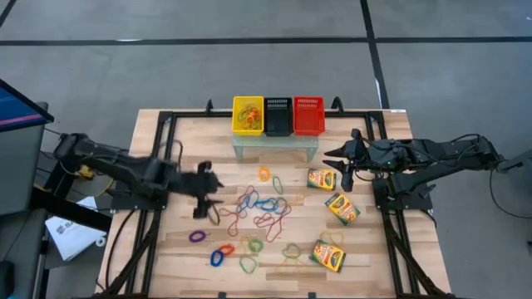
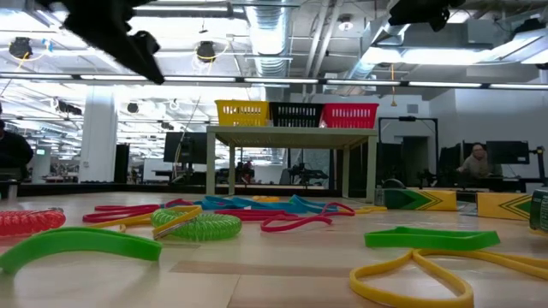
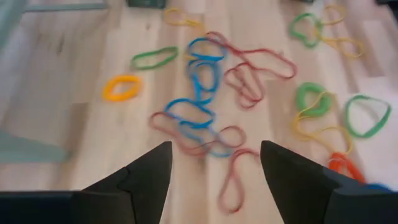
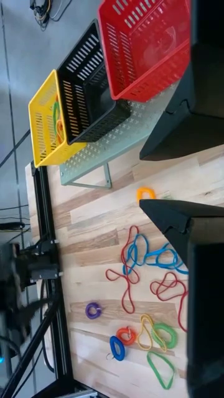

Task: Pick & Place Office Desk Supplies
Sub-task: Put the big red rubber band into the yellow bin on the shelf

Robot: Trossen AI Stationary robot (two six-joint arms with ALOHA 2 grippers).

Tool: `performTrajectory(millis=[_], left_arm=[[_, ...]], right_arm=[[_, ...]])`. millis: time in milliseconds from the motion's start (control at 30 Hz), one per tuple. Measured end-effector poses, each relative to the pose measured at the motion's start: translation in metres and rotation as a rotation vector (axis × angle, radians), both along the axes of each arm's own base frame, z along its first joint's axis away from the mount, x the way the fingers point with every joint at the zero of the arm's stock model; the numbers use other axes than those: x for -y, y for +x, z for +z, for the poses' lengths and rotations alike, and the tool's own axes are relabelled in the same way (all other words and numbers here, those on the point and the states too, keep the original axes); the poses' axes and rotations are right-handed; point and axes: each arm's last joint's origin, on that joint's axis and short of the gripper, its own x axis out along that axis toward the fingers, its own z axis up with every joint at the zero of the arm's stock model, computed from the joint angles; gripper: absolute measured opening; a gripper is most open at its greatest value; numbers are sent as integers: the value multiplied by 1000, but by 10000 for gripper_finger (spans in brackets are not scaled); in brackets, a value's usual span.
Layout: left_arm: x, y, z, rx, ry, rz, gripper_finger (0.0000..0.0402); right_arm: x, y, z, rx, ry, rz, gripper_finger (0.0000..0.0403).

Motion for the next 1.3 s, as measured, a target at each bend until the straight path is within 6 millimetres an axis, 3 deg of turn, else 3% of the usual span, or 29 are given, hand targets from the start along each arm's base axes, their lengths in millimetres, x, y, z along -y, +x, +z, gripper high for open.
performTrajectory(millis=[167, 433, 833, 1000, 1233, 1300], left_arm=[[19, 2, -38, 57, -46, -20, 239], [19, 2, -97, 47, -34, -15, 239], [24, 9, -147, -36, -2, -23, 228], [25, 11, -157, -66, -8, -13, 174], [23, 11, -159, -82, -27, 22, 28], [21, 12, -159, -83, -40, 46, 10]], right_arm=[[0, 0, 0, 0, 0, 0, 108], [0, 0, 0, -2, 10, 5, 108], [-1, 0, -1, -11, 18, 20, 108], [-1, 0, -1, -12, 17, 20, 108], [-1, -1, -1, -14, 17, 20, 108], [-1, -1, -1, -15, 17, 20, 108]])
